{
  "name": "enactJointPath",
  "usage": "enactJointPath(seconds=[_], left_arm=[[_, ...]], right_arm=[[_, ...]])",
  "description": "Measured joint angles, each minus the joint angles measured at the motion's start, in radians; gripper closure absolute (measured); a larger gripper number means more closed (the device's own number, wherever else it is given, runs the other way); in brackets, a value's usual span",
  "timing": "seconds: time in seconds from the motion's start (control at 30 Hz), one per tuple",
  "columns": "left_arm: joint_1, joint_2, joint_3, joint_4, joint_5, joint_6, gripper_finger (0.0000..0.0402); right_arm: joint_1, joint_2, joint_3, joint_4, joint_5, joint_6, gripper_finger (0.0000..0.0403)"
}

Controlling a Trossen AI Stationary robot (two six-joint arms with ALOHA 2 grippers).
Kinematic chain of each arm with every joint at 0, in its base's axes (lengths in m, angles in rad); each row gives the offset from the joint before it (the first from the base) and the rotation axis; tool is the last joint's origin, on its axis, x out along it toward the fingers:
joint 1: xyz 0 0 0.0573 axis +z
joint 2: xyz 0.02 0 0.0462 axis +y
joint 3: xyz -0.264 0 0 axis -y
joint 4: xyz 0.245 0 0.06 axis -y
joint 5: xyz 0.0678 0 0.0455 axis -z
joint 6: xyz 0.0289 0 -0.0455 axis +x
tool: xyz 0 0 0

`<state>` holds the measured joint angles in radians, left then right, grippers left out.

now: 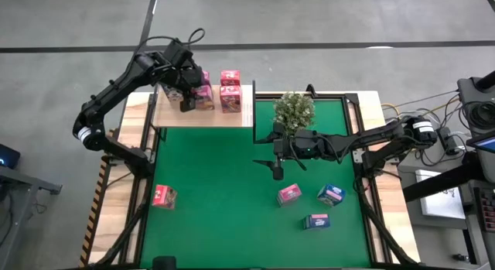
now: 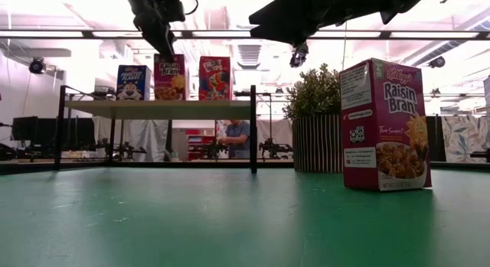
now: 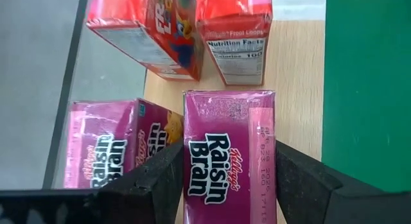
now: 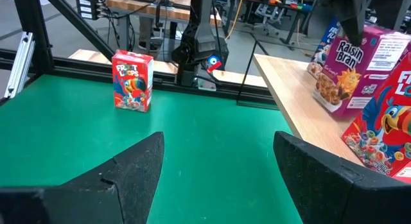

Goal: Stack cereal on shelf
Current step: Put the top pink cereal box on the shelf

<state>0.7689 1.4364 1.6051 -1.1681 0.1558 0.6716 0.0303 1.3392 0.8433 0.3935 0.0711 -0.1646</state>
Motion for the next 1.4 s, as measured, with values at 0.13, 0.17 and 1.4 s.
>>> enactJointPath(seconds=[0.13,0.17,1.4], left_arm=[[-0.002,-0.003,0.031,-0.002,0.0,-0.002,0.0209],[-0.002,-0.003,0.036,-0.004,0.0,-0.002,0.0209],[-0.17,-0.094,0.084,-0.051,-0.011,-0.195,0.0231]], right_arm=[[0.0,0.0,0.0,0.001,0.0,0.0,0.0122],[0.0,0.0,0.0,0.001,0.0,0.0,0.0121],[0.0,0.0,0.0,0.001,0.0,0.009,0.0117]])
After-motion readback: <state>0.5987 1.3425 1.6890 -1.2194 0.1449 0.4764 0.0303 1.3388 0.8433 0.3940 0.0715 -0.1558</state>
